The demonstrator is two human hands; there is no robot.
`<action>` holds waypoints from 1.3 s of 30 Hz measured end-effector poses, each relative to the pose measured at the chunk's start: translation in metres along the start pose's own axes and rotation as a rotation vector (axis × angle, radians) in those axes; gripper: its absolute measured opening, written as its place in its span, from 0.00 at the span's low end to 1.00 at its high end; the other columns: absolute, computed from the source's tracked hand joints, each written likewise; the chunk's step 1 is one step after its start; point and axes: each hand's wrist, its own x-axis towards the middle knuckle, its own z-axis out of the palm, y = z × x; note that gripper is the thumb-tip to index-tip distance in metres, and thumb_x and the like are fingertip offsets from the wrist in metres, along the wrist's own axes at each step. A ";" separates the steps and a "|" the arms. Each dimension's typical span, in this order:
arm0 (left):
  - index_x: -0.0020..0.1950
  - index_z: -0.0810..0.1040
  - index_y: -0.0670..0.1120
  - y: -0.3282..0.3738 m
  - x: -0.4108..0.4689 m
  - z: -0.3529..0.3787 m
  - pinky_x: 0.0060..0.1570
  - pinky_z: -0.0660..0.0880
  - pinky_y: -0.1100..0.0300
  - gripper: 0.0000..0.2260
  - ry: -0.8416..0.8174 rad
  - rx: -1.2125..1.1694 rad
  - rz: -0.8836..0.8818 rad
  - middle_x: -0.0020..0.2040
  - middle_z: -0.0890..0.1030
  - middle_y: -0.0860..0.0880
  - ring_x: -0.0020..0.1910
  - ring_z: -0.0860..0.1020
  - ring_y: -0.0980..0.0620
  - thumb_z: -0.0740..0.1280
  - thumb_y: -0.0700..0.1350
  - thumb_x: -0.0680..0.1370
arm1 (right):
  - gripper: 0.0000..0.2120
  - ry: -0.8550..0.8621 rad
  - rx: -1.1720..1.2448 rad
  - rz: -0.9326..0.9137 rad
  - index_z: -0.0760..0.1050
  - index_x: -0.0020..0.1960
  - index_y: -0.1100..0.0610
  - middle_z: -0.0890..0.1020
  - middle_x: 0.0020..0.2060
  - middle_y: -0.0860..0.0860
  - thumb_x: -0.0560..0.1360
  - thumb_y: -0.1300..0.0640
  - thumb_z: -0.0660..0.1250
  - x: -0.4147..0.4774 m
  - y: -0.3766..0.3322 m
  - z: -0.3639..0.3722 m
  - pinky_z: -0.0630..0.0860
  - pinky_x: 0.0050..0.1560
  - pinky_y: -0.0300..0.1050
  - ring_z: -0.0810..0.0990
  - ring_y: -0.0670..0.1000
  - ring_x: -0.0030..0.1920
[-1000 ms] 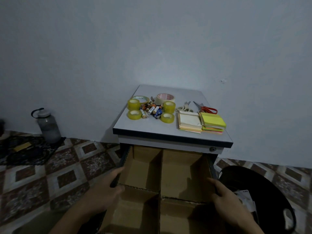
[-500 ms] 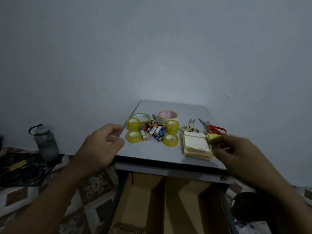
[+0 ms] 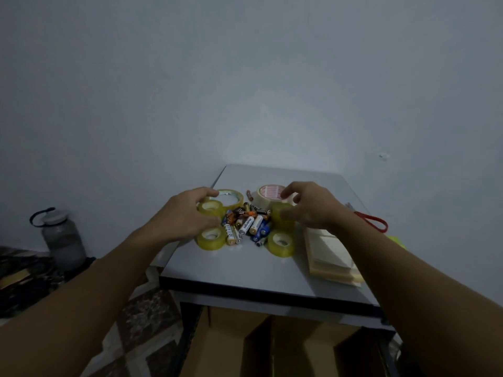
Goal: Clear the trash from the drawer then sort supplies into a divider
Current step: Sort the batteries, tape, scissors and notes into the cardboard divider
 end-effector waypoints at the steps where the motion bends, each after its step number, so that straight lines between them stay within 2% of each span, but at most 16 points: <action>1: 0.67 0.75 0.57 -0.001 0.001 0.001 0.42 0.74 0.65 0.27 0.013 0.000 0.000 0.56 0.79 0.53 0.49 0.80 0.55 0.78 0.49 0.69 | 0.23 -0.013 -0.012 0.006 0.74 0.66 0.52 0.75 0.65 0.55 0.72 0.54 0.74 0.003 0.000 0.003 0.75 0.48 0.42 0.76 0.54 0.59; 4: 0.66 0.76 0.56 -0.004 0.006 0.002 0.42 0.74 0.63 0.27 0.020 0.003 -0.012 0.56 0.79 0.53 0.48 0.80 0.55 0.78 0.49 0.68 | 0.23 -0.018 -0.043 0.009 0.74 0.66 0.52 0.74 0.66 0.55 0.73 0.53 0.74 0.008 0.001 0.009 0.73 0.50 0.43 0.75 0.56 0.62; 8: 0.65 0.76 0.55 -0.007 0.009 0.004 0.41 0.72 0.64 0.25 0.033 0.017 -0.024 0.57 0.79 0.51 0.49 0.80 0.52 0.77 0.47 0.69 | 0.21 0.014 -0.063 0.014 0.75 0.64 0.51 0.75 0.67 0.54 0.73 0.51 0.73 0.012 0.003 0.015 0.77 0.57 0.48 0.76 0.56 0.62; 14: 0.64 0.78 0.54 -0.009 0.011 0.004 0.37 0.70 0.69 0.21 0.077 0.052 -0.004 0.55 0.81 0.51 0.46 0.79 0.54 0.74 0.45 0.71 | 0.20 0.030 -0.089 -0.008 0.75 0.65 0.51 0.75 0.67 0.54 0.74 0.53 0.72 0.013 0.006 0.015 0.77 0.56 0.47 0.75 0.56 0.62; 16: 0.63 0.78 0.55 -0.008 0.010 0.004 0.38 0.69 0.69 0.20 0.098 0.052 -0.003 0.54 0.81 0.53 0.46 0.78 0.55 0.74 0.46 0.72 | 0.20 0.033 -0.085 -0.012 0.75 0.65 0.52 0.75 0.66 0.54 0.74 0.55 0.72 0.013 0.007 0.014 0.78 0.53 0.45 0.75 0.56 0.62; 20: 0.62 0.79 0.55 -0.001 0.007 0.002 0.45 0.72 0.63 0.18 0.148 0.002 0.004 0.50 0.82 0.53 0.47 0.79 0.54 0.75 0.48 0.72 | 0.22 0.039 -0.033 -0.017 0.75 0.64 0.53 0.76 0.63 0.55 0.72 0.57 0.74 0.011 0.006 0.009 0.73 0.37 0.37 0.77 0.55 0.57; 22: 0.63 0.80 0.53 0.004 0.005 -0.001 0.47 0.72 0.62 0.19 0.155 -0.010 0.007 0.50 0.82 0.53 0.48 0.79 0.53 0.74 0.46 0.72 | 0.21 0.052 -0.010 -0.019 0.75 0.63 0.52 0.77 0.61 0.55 0.72 0.57 0.74 0.009 0.006 0.006 0.72 0.35 0.37 0.77 0.53 0.52; 24: 0.63 0.80 0.52 0.010 0.000 -0.006 0.44 0.71 0.66 0.19 0.166 -0.022 0.024 0.50 0.82 0.54 0.47 0.79 0.55 0.74 0.45 0.73 | 0.21 0.070 0.012 -0.024 0.76 0.63 0.52 0.78 0.60 0.54 0.72 0.57 0.75 0.004 0.005 0.002 0.73 0.34 0.37 0.78 0.52 0.49; 27: 0.61 0.81 0.53 0.022 -0.013 -0.014 0.42 0.70 0.69 0.15 0.198 -0.059 0.057 0.50 0.82 0.56 0.46 0.79 0.59 0.73 0.46 0.74 | 0.21 0.089 0.023 -0.020 0.76 0.62 0.51 0.80 0.57 0.54 0.71 0.56 0.76 -0.009 0.003 -0.008 0.77 0.38 0.41 0.80 0.52 0.47; 29: 0.60 0.81 0.55 0.030 -0.025 -0.020 0.43 0.71 0.68 0.14 0.205 -0.093 0.081 0.51 0.81 0.57 0.47 0.78 0.62 0.73 0.48 0.75 | 0.20 0.098 0.040 -0.021 0.76 0.61 0.51 0.82 0.52 0.53 0.70 0.56 0.76 -0.024 0.000 -0.018 0.81 0.43 0.45 0.81 0.50 0.43; 31: 0.61 0.81 0.55 0.038 -0.040 -0.023 0.45 0.72 0.65 0.15 0.198 -0.114 0.100 0.52 0.82 0.57 0.49 0.79 0.60 0.73 0.48 0.75 | 0.19 0.113 0.053 -0.032 0.77 0.60 0.51 0.83 0.49 0.53 0.70 0.56 0.76 -0.043 -0.002 -0.028 0.82 0.47 0.49 0.82 0.50 0.42; 36: 0.60 0.81 0.56 0.056 -0.083 -0.023 0.43 0.75 0.65 0.14 0.145 -0.215 0.127 0.53 0.83 0.56 0.47 0.81 0.58 0.74 0.48 0.74 | 0.20 0.146 0.046 -0.044 0.76 0.62 0.49 0.81 0.52 0.50 0.71 0.53 0.75 -0.099 0.000 -0.045 0.74 0.48 0.44 0.80 0.51 0.49; 39: 0.57 0.83 0.58 0.070 -0.115 -0.015 0.49 0.80 0.56 0.16 0.100 -0.291 0.131 0.49 0.85 0.54 0.47 0.82 0.54 0.74 0.54 0.69 | 0.19 0.152 0.069 -0.038 0.77 0.61 0.47 0.80 0.54 0.48 0.71 0.49 0.75 -0.135 0.007 -0.049 0.77 0.52 0.47 0.80 0.49 0.50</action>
